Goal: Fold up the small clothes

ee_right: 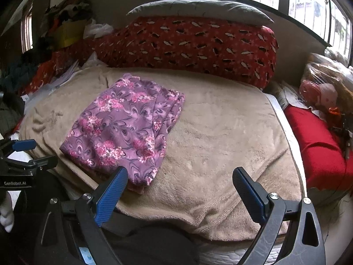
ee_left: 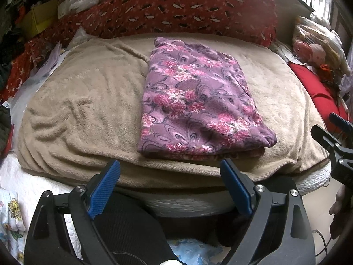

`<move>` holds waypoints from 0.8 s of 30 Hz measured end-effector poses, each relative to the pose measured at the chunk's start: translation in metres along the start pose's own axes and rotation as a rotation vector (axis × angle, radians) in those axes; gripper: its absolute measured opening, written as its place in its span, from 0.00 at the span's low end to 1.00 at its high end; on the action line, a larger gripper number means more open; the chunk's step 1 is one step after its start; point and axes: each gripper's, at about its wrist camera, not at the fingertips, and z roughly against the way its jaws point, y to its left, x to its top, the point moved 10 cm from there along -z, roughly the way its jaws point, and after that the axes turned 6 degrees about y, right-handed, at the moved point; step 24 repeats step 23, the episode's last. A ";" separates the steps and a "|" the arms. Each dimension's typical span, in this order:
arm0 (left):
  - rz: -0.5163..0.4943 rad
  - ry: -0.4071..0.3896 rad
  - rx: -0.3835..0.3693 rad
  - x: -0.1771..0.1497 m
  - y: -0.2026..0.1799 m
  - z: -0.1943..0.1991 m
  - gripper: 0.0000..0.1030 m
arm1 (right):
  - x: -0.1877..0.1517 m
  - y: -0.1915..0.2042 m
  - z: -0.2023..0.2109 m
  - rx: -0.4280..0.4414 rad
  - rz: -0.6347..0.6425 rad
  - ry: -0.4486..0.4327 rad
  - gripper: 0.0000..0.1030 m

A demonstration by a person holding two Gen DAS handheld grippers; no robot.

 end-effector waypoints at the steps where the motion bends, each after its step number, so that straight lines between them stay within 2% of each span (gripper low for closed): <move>1: -0.001 -0.002 0.001 0.000 -0.001 0.001 0.90 | 0.000 0.000 0.001 0.002 -0.004 -0.004 0.96; 9: -0.015 -0.015 0.014 -0.004 -0.012 0.010 0.90 | -0.004 -0.002 0.002 0.018 -0.024 0.001 0.98; 14: -0.043 0.011 0.031 -0.009 -0.020 0.009 0.90 | -0.008 -0.003 0.002 0.032 -0.038 0.005 0.98; 24: -0.061 -0.022 -0.028 -0.006 -0.032 0.024 0.90 | -0.012 -0.005 0.003 0.041 -0.056 0.012 0.98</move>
